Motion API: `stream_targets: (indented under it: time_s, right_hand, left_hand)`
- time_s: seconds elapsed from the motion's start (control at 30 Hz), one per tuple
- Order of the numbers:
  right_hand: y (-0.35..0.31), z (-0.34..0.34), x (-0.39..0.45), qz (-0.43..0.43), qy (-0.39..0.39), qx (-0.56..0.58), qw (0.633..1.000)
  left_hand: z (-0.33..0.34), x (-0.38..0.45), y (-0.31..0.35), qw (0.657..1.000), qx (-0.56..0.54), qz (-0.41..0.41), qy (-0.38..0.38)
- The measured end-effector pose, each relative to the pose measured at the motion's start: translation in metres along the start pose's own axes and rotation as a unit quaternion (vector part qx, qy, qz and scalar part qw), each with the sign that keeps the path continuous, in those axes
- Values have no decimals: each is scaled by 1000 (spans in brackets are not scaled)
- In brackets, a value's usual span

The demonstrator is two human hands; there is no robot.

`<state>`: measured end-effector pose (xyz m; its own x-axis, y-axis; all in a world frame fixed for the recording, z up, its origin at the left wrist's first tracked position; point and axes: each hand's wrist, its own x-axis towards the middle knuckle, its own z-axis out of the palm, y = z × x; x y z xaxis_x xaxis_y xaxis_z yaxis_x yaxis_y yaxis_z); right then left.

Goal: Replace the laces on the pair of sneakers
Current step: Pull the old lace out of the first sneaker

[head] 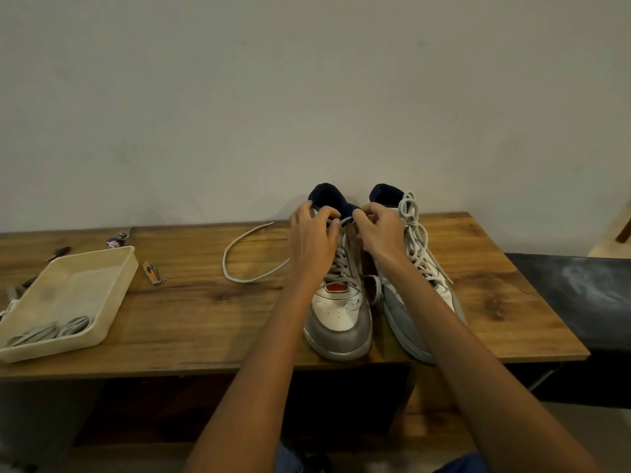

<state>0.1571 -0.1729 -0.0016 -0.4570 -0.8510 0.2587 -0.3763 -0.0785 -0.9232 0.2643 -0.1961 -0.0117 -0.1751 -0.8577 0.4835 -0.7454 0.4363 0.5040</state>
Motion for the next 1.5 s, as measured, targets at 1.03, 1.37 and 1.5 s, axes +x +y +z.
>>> stream_targets:
  time_s: [1.03, 1.37, 1.5]
  right_hand:
    - [7, -1, 3, -71, -6, -71, 995]
    - [6, -2, 1, -51, -6, -80, 995]
    - [4, 1, -1, -63, -11, -72, 995]
  left_hand:
    - [-19, 7, 2, 997, 12, 57, 53]
    - [-55, 16, 18, 591, -752, -242, 166]
    - [-51, 12, 10, 897, -410, -130, 101]
